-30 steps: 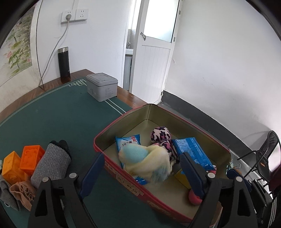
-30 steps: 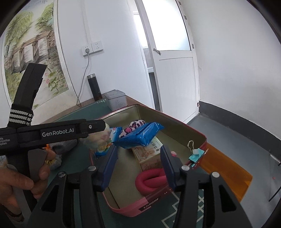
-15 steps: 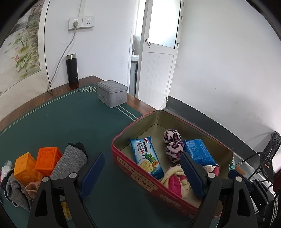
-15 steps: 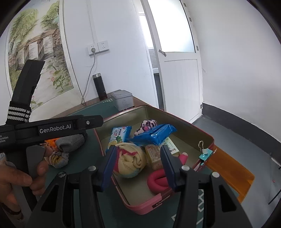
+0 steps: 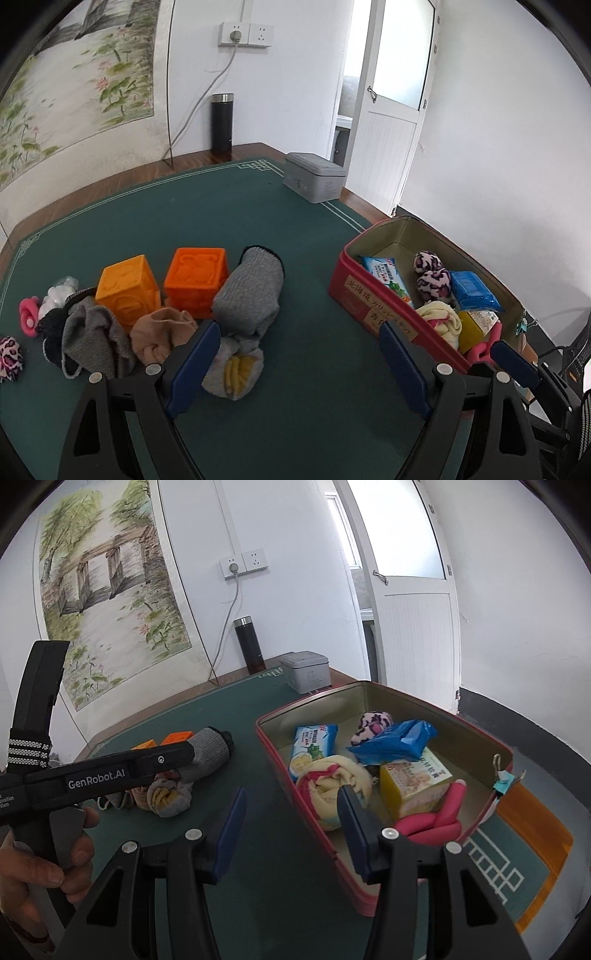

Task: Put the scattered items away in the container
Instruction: 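Move both tools back from the tin over the remaining items, then reach the left tool to the pink leopard plush and grasp it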

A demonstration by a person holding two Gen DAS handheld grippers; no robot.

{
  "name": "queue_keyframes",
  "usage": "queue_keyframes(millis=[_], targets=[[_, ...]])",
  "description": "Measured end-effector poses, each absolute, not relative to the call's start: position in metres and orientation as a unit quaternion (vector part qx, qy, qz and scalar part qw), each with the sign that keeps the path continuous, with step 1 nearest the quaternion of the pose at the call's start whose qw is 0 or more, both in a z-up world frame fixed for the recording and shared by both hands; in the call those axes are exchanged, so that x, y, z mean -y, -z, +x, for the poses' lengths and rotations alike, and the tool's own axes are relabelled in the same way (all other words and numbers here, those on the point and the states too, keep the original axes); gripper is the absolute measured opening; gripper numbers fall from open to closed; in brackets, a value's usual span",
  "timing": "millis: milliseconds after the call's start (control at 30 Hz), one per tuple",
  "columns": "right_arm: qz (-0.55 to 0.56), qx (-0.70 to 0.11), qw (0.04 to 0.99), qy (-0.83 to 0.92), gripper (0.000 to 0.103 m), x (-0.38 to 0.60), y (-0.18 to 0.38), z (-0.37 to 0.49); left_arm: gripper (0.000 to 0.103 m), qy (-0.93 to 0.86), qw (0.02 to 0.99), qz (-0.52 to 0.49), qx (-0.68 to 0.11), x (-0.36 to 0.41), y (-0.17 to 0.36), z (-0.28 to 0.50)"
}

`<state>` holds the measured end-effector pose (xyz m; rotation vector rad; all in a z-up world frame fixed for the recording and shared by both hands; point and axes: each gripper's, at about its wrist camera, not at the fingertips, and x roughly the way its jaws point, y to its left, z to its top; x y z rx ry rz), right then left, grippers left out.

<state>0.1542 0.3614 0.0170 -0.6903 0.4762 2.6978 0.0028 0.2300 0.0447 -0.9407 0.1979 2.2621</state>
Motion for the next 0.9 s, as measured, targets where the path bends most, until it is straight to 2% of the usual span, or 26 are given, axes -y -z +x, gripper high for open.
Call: queue_keyframes(millis=[333, 900], targets=[[-0.258, -0.145, 0.11, -0.949, 0.055, -0.32, -0.021, 0.127, 0.089, -0.892, 0.275, -0.354, -0.064, -0.137, -0.045, -0.005], [-0.277, -0.112, 0.023, -0.954, 0.06, -0.234, -0.03, 0.067, 0.089, -0.924, 0.118, -0.364, 0.005, 0.039, -0.034, -0.042]])
